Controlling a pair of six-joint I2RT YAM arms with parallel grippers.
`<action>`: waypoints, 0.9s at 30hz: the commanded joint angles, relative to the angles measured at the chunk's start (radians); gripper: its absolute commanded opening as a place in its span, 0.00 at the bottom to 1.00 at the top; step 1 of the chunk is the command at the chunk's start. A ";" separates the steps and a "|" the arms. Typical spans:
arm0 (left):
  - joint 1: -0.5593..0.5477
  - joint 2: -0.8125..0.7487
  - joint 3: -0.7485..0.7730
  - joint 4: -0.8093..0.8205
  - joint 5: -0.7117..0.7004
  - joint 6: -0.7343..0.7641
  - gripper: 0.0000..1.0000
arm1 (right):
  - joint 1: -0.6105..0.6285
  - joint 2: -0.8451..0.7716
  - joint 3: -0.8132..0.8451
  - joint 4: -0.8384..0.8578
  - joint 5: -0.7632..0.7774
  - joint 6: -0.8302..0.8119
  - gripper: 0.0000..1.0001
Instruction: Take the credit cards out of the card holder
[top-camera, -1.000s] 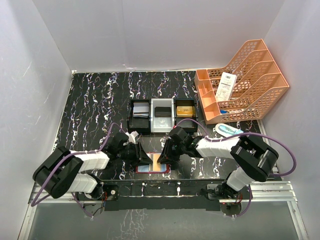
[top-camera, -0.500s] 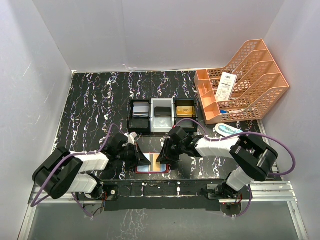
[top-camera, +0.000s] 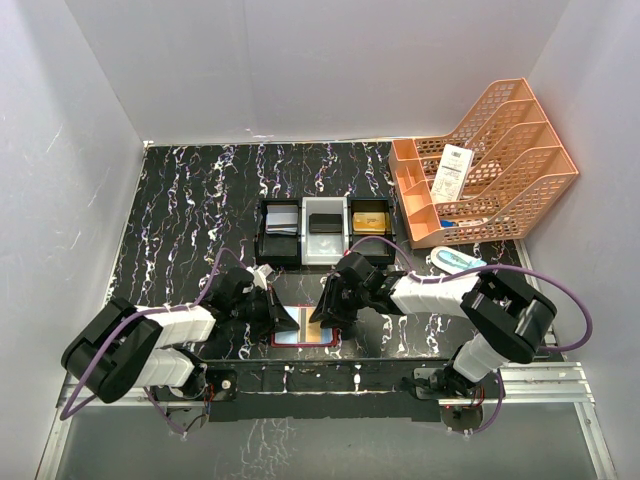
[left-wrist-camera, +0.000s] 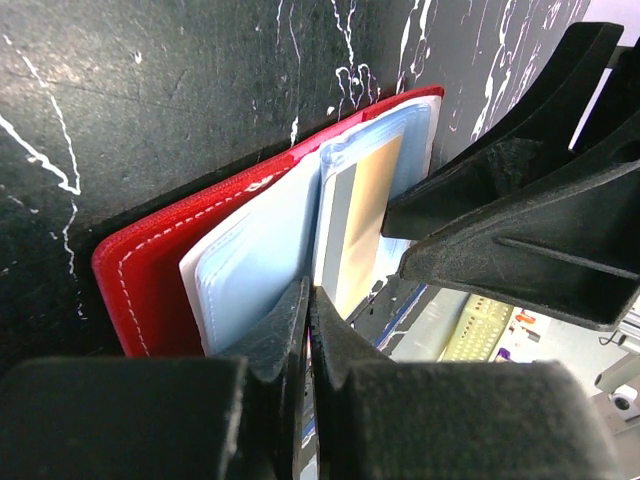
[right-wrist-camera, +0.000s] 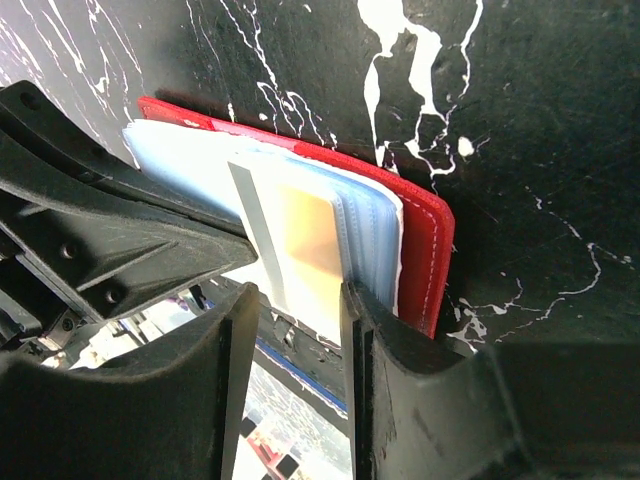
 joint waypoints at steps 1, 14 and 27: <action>0.006 0.011 -0.009 -0.012 0.017 0.033 0.00 | 0.018 0.073 -0.011 -0.083 0.105 -0.059 0.38; 0.006 0.070 -0.021 0.118 0.083 -0.014 0.14 | 0.061 0.141 0.009 0.062 0.040 -0.002 0.37; 0.006 0.000 0.000 -0.096 -0.019 0.080 0.00 | 0.061 0.100 0.016 -0.094 0.161 -0.020 0.47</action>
